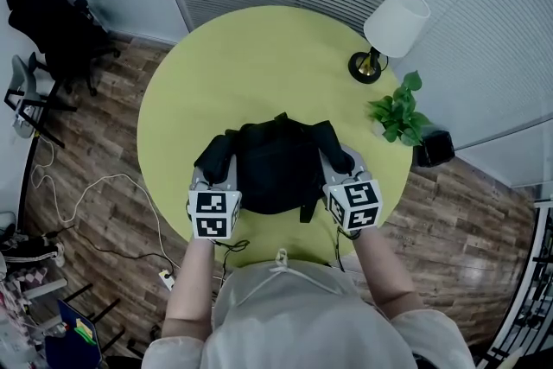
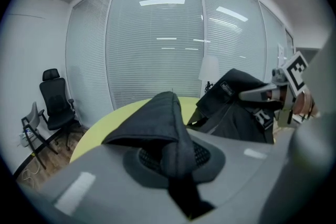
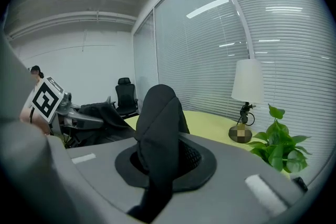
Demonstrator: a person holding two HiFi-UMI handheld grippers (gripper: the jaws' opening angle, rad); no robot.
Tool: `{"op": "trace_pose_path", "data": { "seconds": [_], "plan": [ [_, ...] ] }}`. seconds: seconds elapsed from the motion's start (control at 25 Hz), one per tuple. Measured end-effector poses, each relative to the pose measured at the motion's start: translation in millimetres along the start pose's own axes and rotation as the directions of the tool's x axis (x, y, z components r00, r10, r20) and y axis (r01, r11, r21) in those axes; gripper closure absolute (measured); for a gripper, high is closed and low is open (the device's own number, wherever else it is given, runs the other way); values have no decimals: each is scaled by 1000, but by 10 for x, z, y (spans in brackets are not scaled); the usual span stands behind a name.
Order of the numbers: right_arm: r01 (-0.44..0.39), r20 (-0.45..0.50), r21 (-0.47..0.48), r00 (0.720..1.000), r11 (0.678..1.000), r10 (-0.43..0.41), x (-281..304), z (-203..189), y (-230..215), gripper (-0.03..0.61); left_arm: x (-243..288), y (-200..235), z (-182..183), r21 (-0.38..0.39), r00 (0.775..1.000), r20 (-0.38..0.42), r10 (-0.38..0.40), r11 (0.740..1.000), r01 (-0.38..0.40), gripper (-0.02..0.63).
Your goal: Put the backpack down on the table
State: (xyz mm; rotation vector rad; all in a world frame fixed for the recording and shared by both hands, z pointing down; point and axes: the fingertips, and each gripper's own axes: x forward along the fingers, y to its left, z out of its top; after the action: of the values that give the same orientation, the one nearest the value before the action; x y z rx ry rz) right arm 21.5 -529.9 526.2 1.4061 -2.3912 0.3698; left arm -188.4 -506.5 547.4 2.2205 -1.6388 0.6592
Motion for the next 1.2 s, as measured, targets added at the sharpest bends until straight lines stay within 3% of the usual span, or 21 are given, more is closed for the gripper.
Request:
{"op": "trace_pose_path", "data": {
  "seconds": [0.44, 0.96, 1.12, 1.2],
  "plan": [
    [66, -100, 26, 993, 997, -63, -9, -422, -77, 538, 71, -37, -354, 13, 999, -40, 12, 1000, -11, 568],
    [79, -142, 7, 987, 997, -77, -116, -572, -1, 517, -3, -84, -456, 23, 998, -55, 5, 1000, -4, 548],
    [61, -163, -32, 984, 998, -65, -159, -597, 93, 419, -84, -52, -466, -4, 999, -46, 0, 1000, 0, 483],
    [60, -153, -57, 986, 997, -68, -182, -581, 118, 304, -107, -98, -469, -19, 999, -29, -25, 1000, 24, 363]
  ]
}}
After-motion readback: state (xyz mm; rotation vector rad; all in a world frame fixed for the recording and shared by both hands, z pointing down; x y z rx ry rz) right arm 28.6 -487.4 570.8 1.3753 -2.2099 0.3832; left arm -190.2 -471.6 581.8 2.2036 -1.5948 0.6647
